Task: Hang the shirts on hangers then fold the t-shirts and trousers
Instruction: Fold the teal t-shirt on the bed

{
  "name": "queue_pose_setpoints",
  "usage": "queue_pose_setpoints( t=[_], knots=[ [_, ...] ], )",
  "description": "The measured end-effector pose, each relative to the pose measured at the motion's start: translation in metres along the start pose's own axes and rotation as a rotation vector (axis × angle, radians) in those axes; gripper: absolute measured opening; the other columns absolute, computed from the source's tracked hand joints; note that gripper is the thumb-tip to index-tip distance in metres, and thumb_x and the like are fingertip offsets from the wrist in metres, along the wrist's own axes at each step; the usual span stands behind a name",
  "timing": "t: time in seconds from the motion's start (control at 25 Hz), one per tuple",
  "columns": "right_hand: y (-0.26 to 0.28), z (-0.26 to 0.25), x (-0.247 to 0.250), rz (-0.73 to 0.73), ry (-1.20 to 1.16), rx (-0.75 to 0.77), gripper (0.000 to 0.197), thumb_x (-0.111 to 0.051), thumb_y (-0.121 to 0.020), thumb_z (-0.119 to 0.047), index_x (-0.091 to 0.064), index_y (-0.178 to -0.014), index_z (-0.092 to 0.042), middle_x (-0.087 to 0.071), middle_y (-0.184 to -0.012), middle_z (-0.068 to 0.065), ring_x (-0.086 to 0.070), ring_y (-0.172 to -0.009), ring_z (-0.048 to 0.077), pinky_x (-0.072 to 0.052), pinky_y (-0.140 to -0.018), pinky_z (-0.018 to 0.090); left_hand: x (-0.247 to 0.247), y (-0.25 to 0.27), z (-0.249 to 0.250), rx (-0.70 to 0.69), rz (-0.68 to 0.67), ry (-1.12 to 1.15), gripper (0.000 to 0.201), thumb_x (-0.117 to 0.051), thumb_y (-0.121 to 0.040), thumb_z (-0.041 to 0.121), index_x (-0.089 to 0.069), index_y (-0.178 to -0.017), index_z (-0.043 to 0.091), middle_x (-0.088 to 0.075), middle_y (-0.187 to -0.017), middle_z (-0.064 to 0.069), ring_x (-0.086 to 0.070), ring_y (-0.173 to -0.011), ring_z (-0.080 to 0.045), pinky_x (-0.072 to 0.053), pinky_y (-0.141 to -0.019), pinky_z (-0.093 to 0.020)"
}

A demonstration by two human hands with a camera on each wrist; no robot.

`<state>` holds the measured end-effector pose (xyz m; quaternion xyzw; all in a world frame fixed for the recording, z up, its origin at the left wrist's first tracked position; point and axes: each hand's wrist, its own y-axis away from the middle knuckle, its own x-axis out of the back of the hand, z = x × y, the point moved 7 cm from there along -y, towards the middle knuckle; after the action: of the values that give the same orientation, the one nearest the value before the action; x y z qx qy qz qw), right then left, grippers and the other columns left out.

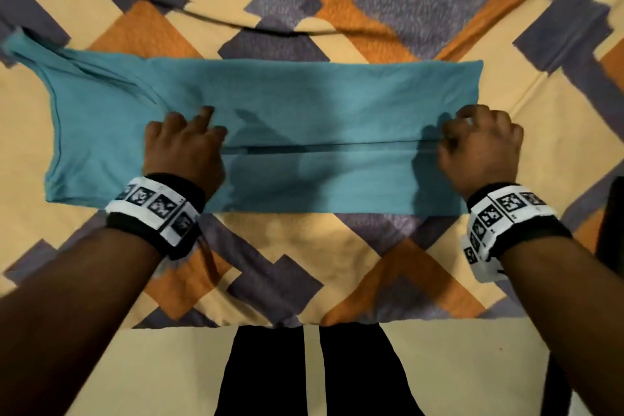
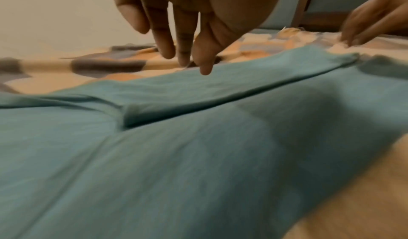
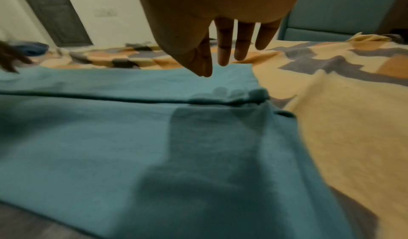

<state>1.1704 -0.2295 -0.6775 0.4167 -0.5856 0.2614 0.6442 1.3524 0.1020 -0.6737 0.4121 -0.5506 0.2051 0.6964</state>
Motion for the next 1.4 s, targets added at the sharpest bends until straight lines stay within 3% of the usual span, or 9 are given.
queue_pose_setpoints(
  t=[0.16, 0.28, 0.4, 0.6, 0.76, 0.84, 0.96, 1.12, 1.4],
  knots=[
    [-0.017, -0.079, -0.020, 0.049, -0.160, 0.183, 0.039, -0.044, -0.085, -0.039, -0.064, -0.111, -0.018, -0.055, -0.130, 0.009, -0.048, -0.121, 0.033, -0.034, -0.095, 0.045, -0.026, -0.038, 0.106, -0.016, -0.137, 0.169, 0.052, -0.036, -0.096, 0.028, -0.026, -0.147, 0.028, -0.008, -0.160, 0.001, -0.010, -0.145, -0.028, -0.005, -0.113, -0.050],
    [-0.032, -0.104, -0.067, -0.060, -0.124, 0.171, 0.060, -0.035, -0.091, -0.053, -0.039, -0.144, -0.026, -0.028, -0.156, 0.005, -0.023, -0.144, 0.027, -0.014, -0.113, 0.053, -0.074, -0.051, 0.141, 0.076, -0.226, 0.297, 0.064, -0.027, -0.097, 0.050, 0.004, -0.150, 0.033, 0.017, -0.158, 0.004, 0.016, -0.145, -0.023, 0.010, -0.114, -0.052],
    [-0.032, -0.059, -0.090, -0.074, -0.017, 0.128, 0.073, -0.028, -0.091, -0.068, -0.014, -0.153, -0.031, -0.009, -0.162, 0.002, -0.008, -0.148, 0.027, -0.001, -0.114, 0.058, -0.098, -0.039, 0.106, 0.121, -0.230, 0.278, 0.068, -0.023, -0.093, 0.060, 0.016, -0.145, 0.042, 0.026, -0.156, 0.006, 0.024, -0.143, -0.023, 0.018, -0.111, -0.053],
    [-0.028, 0.056, -0.051, -0.041, -0.088, -0.157, 0.075, -0.025, -0.091, -0.067, -0.017, -0.153, -0.024, -0.011, -0.161, 0.007, -0.011, -0.147, 0.032, -0.007, -0.113, 0.058, -0.078, -0.035, 0.066, 0.209, -0.226, 0.198, 0.072, -0.020, -0.091, 0.064, 0.025, -0.142, 0.041, 0.035, -0.151, 0.006, 0.030, -0.140, -0.027, 0.020, -0.107, -0.057],
    [0.013, 0.078, -0.029, 0.077, -0.327, -0.305, 0.058, -0.041, -0.089, -0.054, -0.054, -0.127, -0.012, -0.053, -0.127, 0.018, -0.048, -0.114, 0.041, -0.039, -0.091, 0.048, -0.072, -0.011, 0.155, -0.074, -0.264, 0.188, 0.068, -0.008, -0.084, 0.062, 0.025, -0.140, 0.040, 0.037, -0.146, 0.012, 0.022, -0.143, -0.026, 0.015, -0.109, -0.059],
    [0.029, 0.077, -0.045, -0.008, -0.512, -0.475, 0.057, -0.048, -0.088, -0.053, -0.054, -0.124, -0.009, -0.054, -0.117, 0.022, -0.049, -0.109, 0.042, -0.040, -0.089, 0.045, -0.087, -0.008, 0.193, -0.086, -0.313, 0.229, 0.067, -0.012, -0.087, 0.061, 0.024, -0.140, 0.042, 0.036, -0.146, 0.012, 0.019, -0.144, -0.026, 0.014, -0.110, -0.059],
    [0.028, 0.060, -0.064, -0.105, -0.544, -0.657, 0.060, -0.055, -0.090, -0.050, -0.042, -0.136, -0.014, -0.045, -0.130, 0.017, -0.044, -0.118, 0.040, -0.038, -0.093, 0.045, -0.112, -0.015, 0.209, 0.058, -0.361, 0.261, 0.070, -0.020, -0.092, 0.062, 0.032, -0.135, 0.045, 0.042, -0.143, 0.013, 0.033, -0.139, -0.023, 0.021, -0.107, -0.058],
    [0.012, 0.041, -0.066, -0.017, -0.556, -0.712, 0.051, -0.051, -0.093, -0.048, -0.041, -0.128, -0.012, -0.045, -0.131, 0.012, -0.054, -0.106, 0.042, -0.040, -0.076, 0.042, -0.121, -0.013, 0.206, 0.071, -0.329, 0.244, 0.069, -0.014, -0.091, 0.067, 0.037, -0.132, 0.046, 0.049, -0.138, 0.014, 0.045, -0.129, -0.018, 0.026, -0.104, -0.055],
    [-0.002, 0.035, -0.047, 0.017, -0.743, -0.470, 0.030, -0.049, -0.099, -0.029, -0.050, -0.118, -0.005, -0.061, -0.098, 0.017, -0.058, -0.094, 0.034, -0.026, -0.066, 0.026, -0.106, -0.015, 0.197, 0.001, -0.300, 0.368, 0.068, -0.024, -0.092, 0.062, 0.015, -0.145, 0.045, 0.029, -0.153, 0.016, 0.027, -0.141, -0.018, 0.021, -0.107, -0.053]
  ],
)
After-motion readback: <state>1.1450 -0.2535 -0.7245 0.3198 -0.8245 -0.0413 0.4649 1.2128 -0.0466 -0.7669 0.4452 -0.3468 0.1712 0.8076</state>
